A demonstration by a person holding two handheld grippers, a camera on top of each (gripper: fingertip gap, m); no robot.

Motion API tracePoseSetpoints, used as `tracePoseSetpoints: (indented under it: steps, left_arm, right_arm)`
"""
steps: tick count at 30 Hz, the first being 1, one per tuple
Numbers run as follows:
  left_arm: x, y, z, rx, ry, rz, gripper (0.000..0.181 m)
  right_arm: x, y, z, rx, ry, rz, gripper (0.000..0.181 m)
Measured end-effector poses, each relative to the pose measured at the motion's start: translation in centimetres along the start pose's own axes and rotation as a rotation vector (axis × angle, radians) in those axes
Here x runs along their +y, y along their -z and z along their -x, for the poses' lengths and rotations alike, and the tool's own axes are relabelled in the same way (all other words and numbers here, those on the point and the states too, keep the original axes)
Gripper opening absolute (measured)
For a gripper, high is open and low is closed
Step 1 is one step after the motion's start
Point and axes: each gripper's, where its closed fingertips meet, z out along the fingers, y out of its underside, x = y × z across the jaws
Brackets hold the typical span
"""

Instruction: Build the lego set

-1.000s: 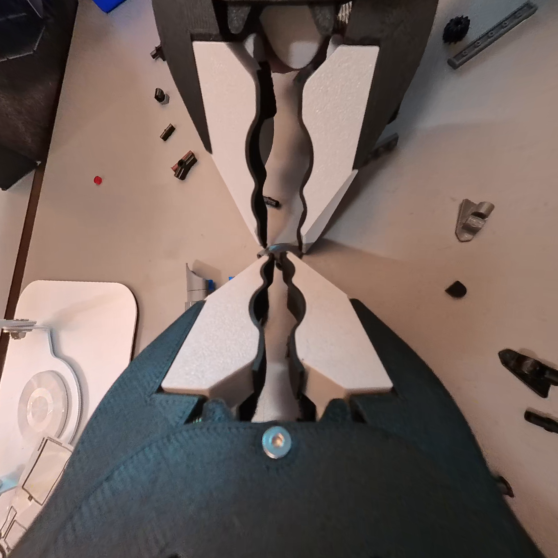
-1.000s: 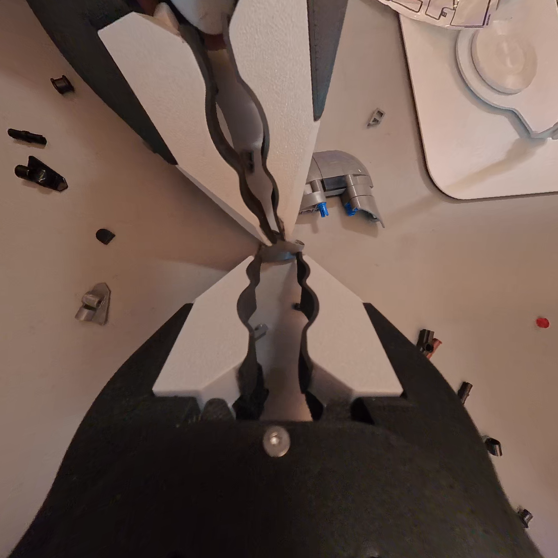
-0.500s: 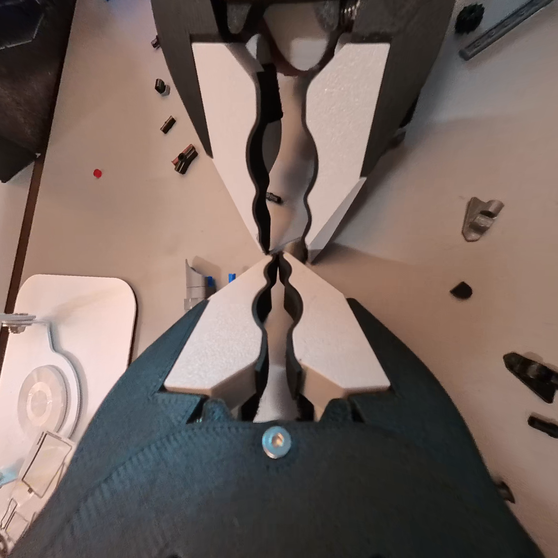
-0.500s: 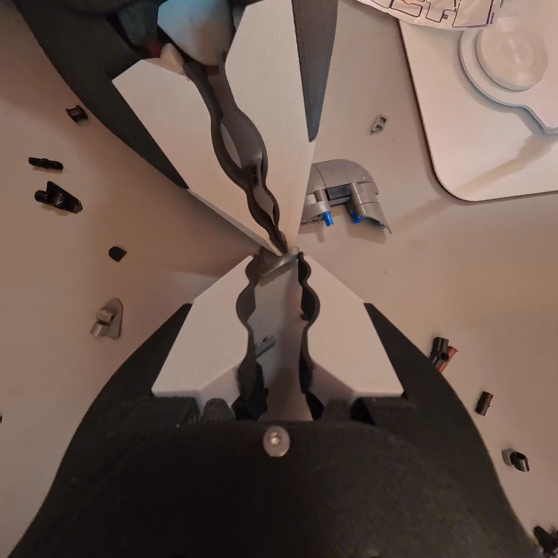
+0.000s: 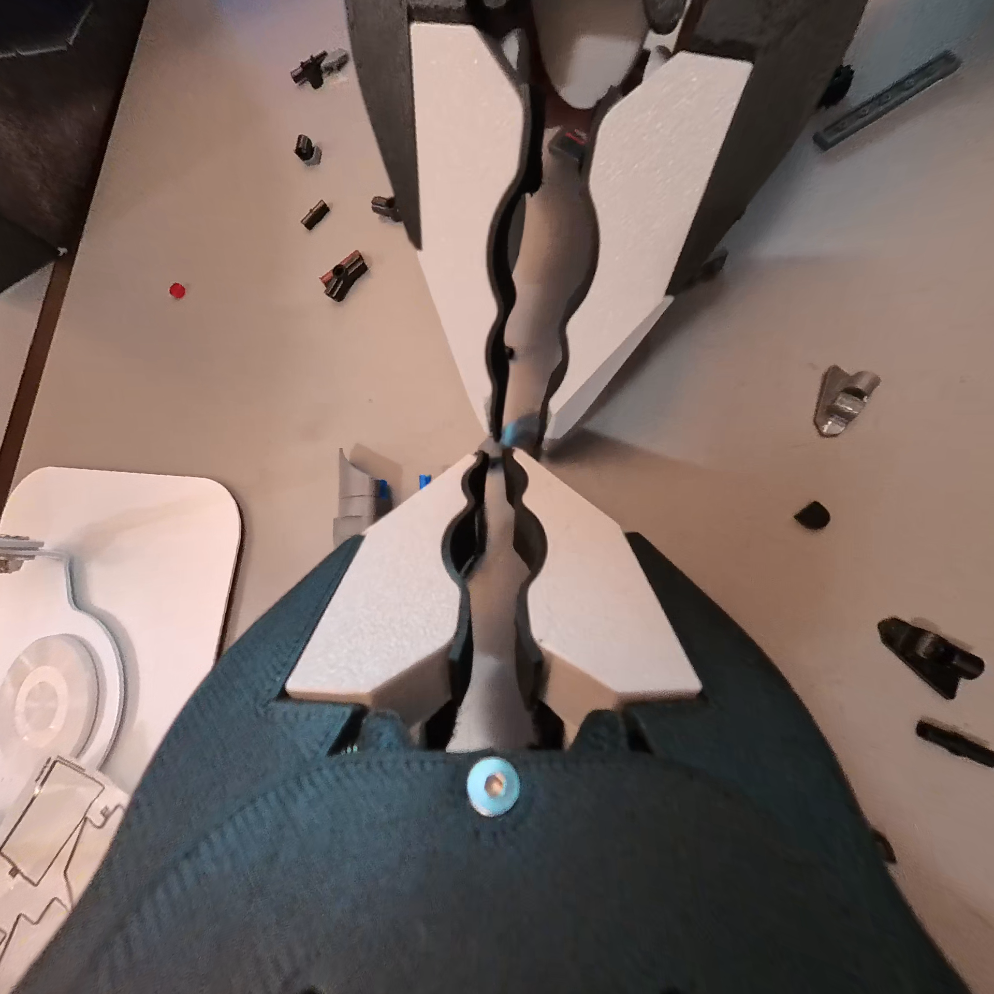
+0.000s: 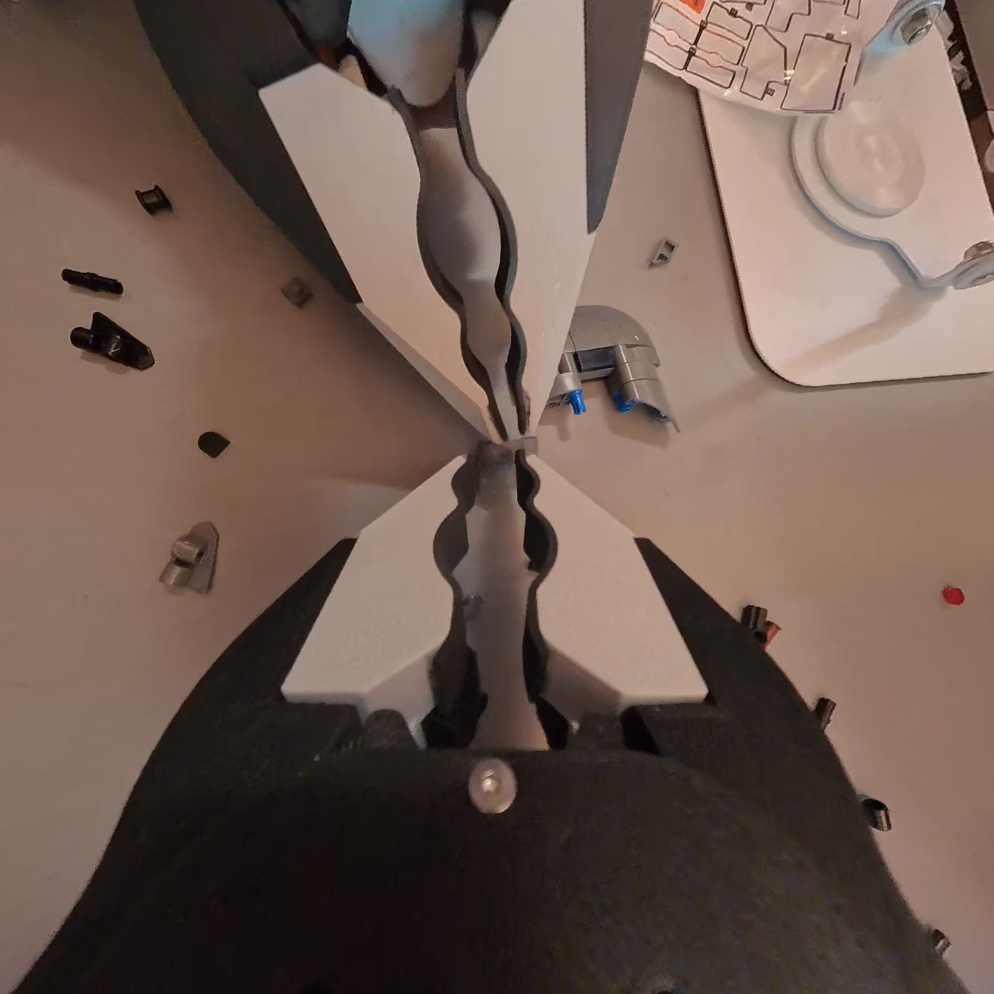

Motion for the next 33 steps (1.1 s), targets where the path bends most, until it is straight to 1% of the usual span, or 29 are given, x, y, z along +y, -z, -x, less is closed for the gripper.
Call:
tracePoseSetpoints:
  steps: [4,10,12,13,16,17,33]
  left_arm:
    - [0.79,-0.26,-0.36,0.025,-0.005,0.039,0.007]
    - [0.78,-0.51,-0.38,0.022,-0.012,0.04,0.008]
    - [0.84,-0.69,-0.48,0.023,-0.018,0.047,0.008]
    - [0.8,-0.76,-0.54,0.025,-0.022,0.048,0.008]
    - [0.82,-0.88,-0.72,0.032,-0.023,0.051,0.008]
    - [0.88,-0.91,-0.71,0.031,-0.024,0.053,0.008]
    - [0.94,-0.32,-0.12,0.021,0.004,0.043,0.008]
  right_arm:
    - [-0.01,0.03,-0.05,0.0,-0.003,-0.003,0.02]
    - [0.37,0.04,-0.75,0.019,-0.019,0.003,0.029]
    - [0.77,-0.29,-0.69,0.005,-0.029,0.016,0.033]
    - [0.86,-0.46,-0.59,0.0,-0.025,0.02,0.032]
    - [0.75,-0.67,-0.27,-0.012,-0.013,0.022,0.019]
    - [0.75,-0.67,-0.29,-0.007,-0.009,0.023,0.018]
    - [0.29,-0.11,-0.08,-0.011,-0.005,-0.003,0.014]
